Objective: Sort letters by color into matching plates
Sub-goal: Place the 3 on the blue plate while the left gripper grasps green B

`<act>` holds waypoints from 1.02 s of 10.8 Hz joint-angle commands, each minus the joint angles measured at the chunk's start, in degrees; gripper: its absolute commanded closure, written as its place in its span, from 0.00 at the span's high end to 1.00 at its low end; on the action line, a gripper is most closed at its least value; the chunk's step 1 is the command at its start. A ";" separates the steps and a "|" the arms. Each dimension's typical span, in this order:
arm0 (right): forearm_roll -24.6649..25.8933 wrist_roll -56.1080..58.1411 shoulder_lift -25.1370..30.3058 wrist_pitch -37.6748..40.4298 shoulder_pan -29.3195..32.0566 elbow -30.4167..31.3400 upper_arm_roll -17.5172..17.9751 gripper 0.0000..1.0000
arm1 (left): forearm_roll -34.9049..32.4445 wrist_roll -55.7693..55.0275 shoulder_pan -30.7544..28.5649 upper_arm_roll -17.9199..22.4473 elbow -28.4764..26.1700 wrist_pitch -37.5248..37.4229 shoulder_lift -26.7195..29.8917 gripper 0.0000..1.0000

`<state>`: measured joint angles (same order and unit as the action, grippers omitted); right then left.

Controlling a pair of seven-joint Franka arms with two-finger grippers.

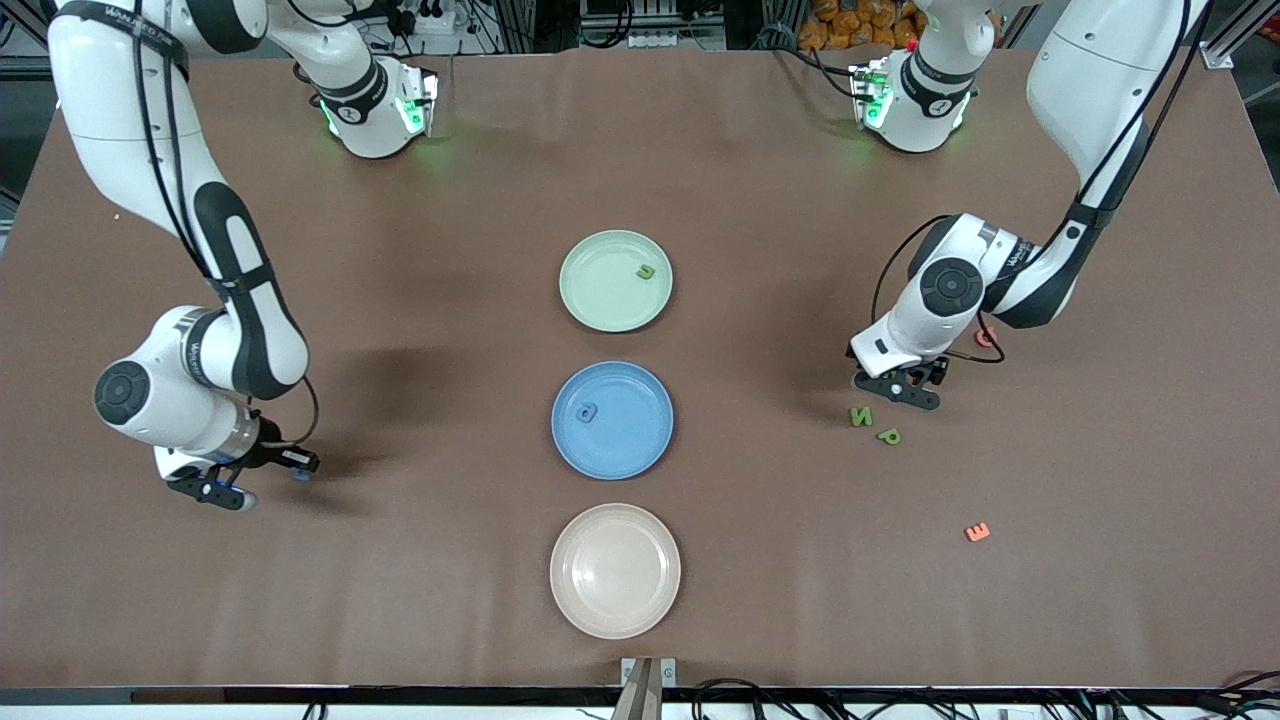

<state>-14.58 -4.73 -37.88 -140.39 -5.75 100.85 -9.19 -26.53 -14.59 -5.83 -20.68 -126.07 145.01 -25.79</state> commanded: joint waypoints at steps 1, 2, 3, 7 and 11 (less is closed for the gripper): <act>-0.36 -0.28 1.49 0.82 -4.08 -0.57 0.84 0.17 | 5.52 1.23 -1.11 -0.94 0.57 0.45 -0.84 1.00; -0.44 -0.72 2.10 0.73 -5.58 -1.00 2.06 0.18 | 5.62 1.23 -1.11 -0.94 0.57 0.45 -0.84 1.00; -0.44 -3.85 2.19 0.64 -6.98 -1.18 3.90 0.19 | 5.62 1.23 -1.11 -0.94 0.48 0.45 -0.84 1.00; -0.36 -14.93 2.37 0.73 -15.42 -3.73 5.84 0.19 | 5.62 1.41 -1.29 -1.03 0.30 0.45 -0.84 1.00; -0.44 -23.56 1.32 0.64 -22.98 -5.75 6.29 0.19 | 5.53 1.84 -1.37 -1.03 0.57 0.54 -1.54 1.00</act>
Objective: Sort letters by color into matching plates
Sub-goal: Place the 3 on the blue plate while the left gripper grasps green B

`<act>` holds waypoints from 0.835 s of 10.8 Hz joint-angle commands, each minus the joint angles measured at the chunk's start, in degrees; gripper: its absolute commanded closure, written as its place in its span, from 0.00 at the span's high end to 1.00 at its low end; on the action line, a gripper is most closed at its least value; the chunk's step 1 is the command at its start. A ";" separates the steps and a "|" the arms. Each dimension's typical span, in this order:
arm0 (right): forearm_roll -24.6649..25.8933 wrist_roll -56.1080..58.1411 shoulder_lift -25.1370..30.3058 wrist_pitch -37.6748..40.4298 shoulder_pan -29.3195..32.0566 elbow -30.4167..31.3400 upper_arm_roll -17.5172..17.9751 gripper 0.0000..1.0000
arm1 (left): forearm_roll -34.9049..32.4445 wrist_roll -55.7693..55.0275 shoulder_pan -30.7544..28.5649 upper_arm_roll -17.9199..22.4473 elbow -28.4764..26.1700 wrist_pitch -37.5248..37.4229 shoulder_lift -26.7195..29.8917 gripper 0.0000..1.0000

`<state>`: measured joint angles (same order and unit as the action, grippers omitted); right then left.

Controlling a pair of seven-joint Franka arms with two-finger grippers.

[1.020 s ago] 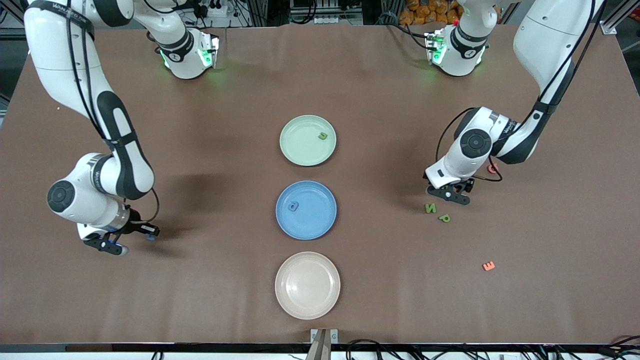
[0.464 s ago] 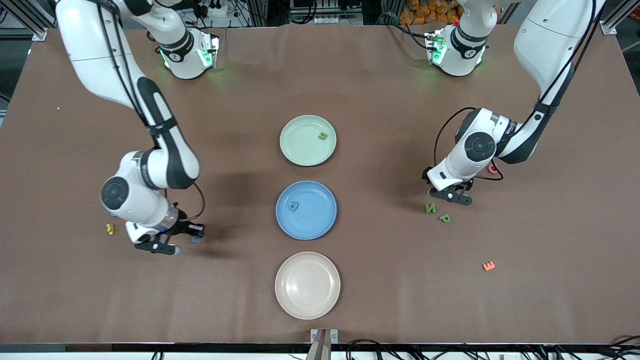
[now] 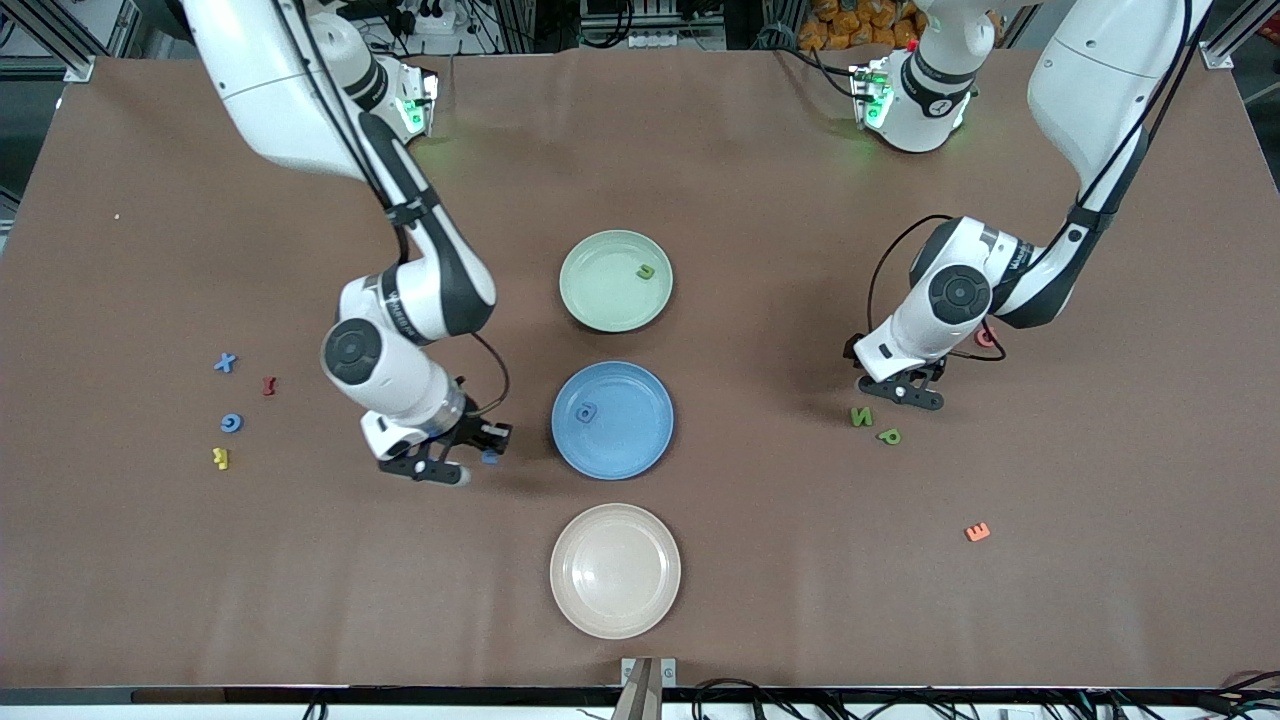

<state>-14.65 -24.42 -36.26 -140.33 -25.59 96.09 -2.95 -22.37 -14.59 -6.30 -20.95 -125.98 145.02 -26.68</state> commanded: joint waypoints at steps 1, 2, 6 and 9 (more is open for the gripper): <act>-0.38 -5.97 -0.74 0.41 -4.89 -1.42 0.05 0.19 | 1.36 2.11 -0.90 -0.76 0.48 1.31 -1.09 1.00; -0.29 -7.64 -1.61 0.40 -6.39 -2.56 0.05 0.19 | 1.36 2.19 -1.17 -0.76 0.48 2.01 -1.27 1.00; -0.29 -12.12 -3.72 -0.12 -10.36 -5.46 0.75 0.19 | 1.36 2.55 -1.26 -0.76 0.48 2.11 -1.45 0.53; 0.06 -14.43 -4.43 -0.04 -10.80 -6.44 1.19 1.00 | 1.45 2.46 -1.78 -0.85 0.56 2.11 -1.36 0.00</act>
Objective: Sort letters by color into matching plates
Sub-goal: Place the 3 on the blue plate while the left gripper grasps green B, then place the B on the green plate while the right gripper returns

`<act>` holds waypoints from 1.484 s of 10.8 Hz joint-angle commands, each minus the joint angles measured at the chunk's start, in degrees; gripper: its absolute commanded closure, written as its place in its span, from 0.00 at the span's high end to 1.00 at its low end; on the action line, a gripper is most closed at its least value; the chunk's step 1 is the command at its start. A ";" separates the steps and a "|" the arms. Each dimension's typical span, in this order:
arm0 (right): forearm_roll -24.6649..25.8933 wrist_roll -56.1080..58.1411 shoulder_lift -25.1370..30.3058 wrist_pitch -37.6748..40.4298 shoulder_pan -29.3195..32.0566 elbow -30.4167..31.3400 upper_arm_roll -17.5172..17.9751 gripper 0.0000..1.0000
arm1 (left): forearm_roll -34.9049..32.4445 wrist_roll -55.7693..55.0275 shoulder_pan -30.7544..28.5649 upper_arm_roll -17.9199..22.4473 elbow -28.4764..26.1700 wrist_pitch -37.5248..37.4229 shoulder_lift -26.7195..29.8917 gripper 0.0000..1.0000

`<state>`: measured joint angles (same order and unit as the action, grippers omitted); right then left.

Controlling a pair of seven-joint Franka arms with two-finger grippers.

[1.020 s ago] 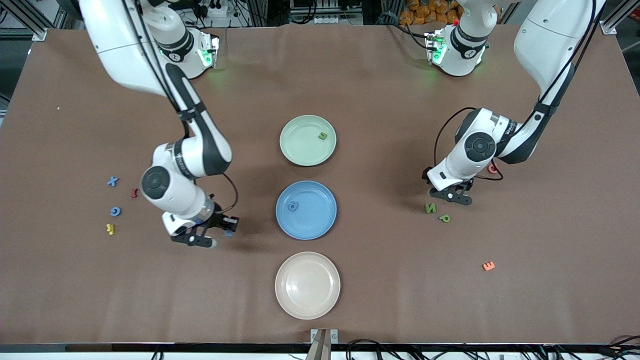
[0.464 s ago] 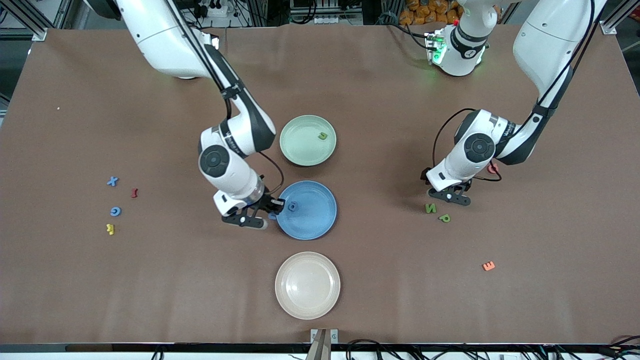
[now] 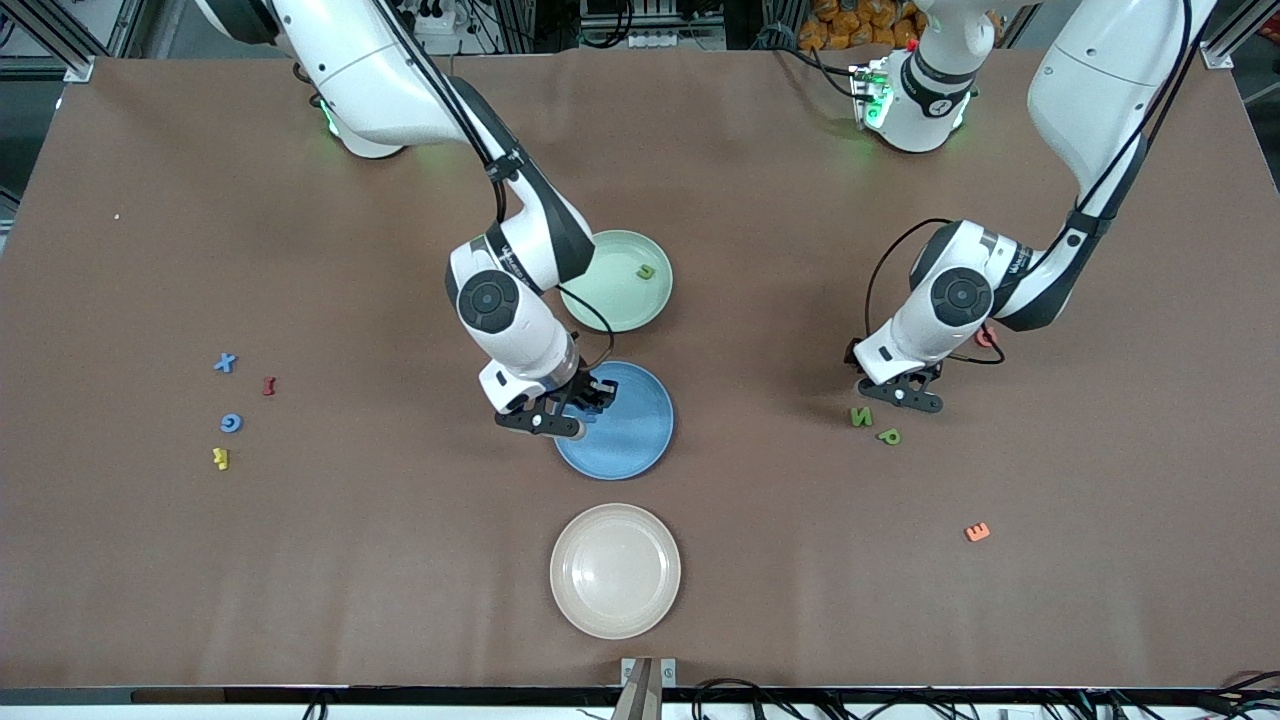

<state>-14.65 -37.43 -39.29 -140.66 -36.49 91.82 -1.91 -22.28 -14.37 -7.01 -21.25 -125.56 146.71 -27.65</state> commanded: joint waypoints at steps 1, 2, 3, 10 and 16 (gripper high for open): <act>0.41 1.10 -1.23 0.39 0.20 -2.25 0.07 1.00 | 1.36 1.98 -0.90 -0.55 0.14 0.42 -0.38 0.00; 0.41 4.78 -0.70 1.08 0.72 -2.17 -0.02 1.00 | 1.36 1.63 -0.81 -0.55 0.05 0.42 -0.38 0.00; 0.41 5.78 -0.52 1.53 1.07 -2.08 -0.19 1.00 | 1.36 1.37 -0.64 -0.55 0.14 0.42 -0.38 0.00; 2.25 31.16 6.59 16.01 14.58 -1.38 -2.57 1.00 | 2.06 -12.14 1.29 -7.04 5.66 -3.70 -0.12 0.00; 10.59 41.20 9.76 20.34 31.46 2.31 -2.39 1.00 | 2.59 -37.79 18.58 -7.14 11.21 -10.04 -1.44 0.00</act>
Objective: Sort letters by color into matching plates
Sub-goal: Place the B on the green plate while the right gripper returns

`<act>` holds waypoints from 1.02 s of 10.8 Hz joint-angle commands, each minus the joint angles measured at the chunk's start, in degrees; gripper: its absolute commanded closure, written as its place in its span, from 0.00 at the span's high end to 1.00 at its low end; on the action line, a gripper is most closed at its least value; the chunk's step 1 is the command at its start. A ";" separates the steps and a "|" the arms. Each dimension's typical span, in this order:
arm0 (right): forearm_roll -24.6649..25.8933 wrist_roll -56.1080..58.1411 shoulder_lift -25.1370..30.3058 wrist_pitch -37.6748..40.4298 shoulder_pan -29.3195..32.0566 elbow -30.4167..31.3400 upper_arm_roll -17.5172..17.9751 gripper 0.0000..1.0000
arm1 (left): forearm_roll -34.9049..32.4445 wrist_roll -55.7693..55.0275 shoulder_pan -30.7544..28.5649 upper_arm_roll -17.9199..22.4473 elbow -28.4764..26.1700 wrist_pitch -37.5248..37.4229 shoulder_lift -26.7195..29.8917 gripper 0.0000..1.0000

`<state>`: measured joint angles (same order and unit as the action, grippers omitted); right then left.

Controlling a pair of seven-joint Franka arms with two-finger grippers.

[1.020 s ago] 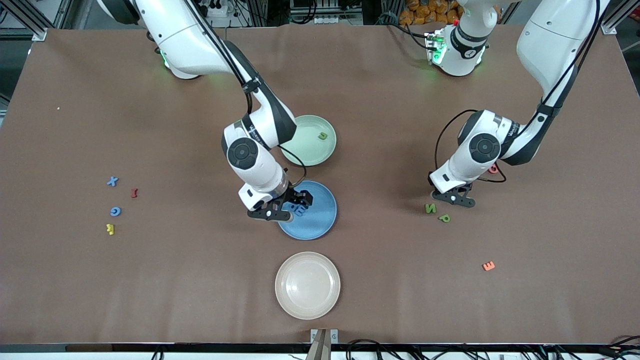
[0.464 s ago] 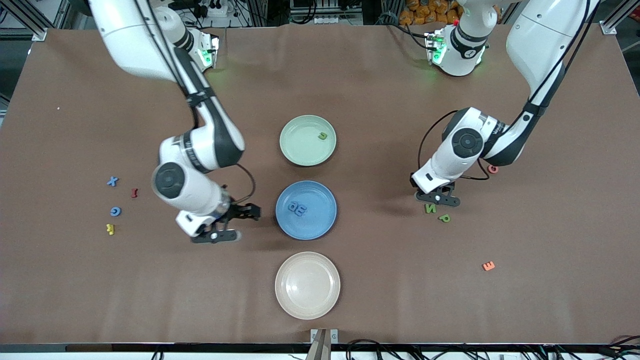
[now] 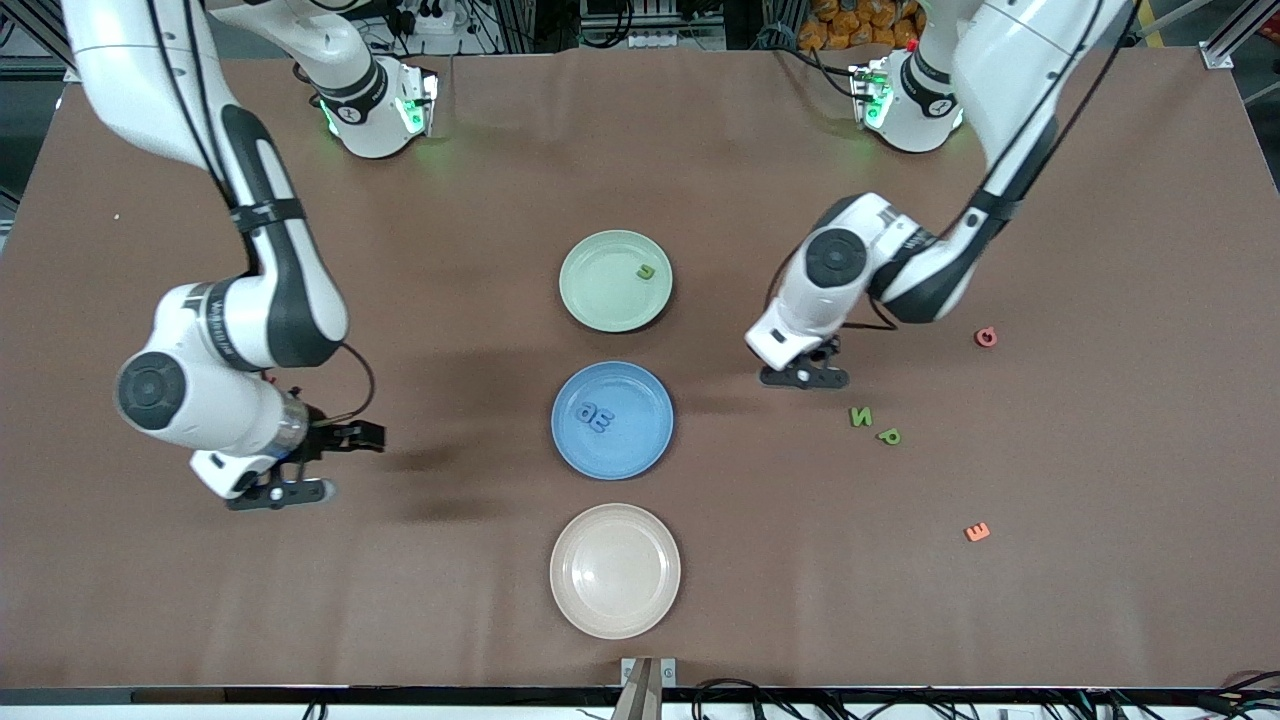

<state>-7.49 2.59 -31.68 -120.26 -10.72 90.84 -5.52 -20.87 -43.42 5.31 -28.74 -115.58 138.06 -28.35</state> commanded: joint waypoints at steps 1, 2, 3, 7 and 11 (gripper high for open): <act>4.93 2.84 2.15 -0.15 7.71 3.90 1.30 1.00 | 1.18 -12.96 9.51 0.36 1.32 -1.39 -0.74 0.00; 5.72 3.38 2.06 -0.15 9.82 4.34 1.30 1.00 | 1.18 -16.40 12.16 0.36 1.84 -1.39 -0.92 0.00; 6.60 3.29 2.15 -0.15 11.41 4.70 1.39 1.00 | 1.18 -19.13 13.84 0.36 2.46 -1.39 -1.18 0.00; 9.33 3.38 2.24 -3.82 18.61 6.89 2.43 1.00 | 5.30 -24.42 20.87 0.36 3.95 -1.56 -1.62 0.00; 9.34 6.97 2.06 -16.10 28.97 13.90 8.40 1.00 | 5.31 -32.32 26.50 0.44 10.00 -3.41 -4.07 0.00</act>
<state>0.83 7.52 -31.57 -128.97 12.18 98.16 -1.59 -16.66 -71.84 28.90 -28.85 -110.58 136.66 -30.26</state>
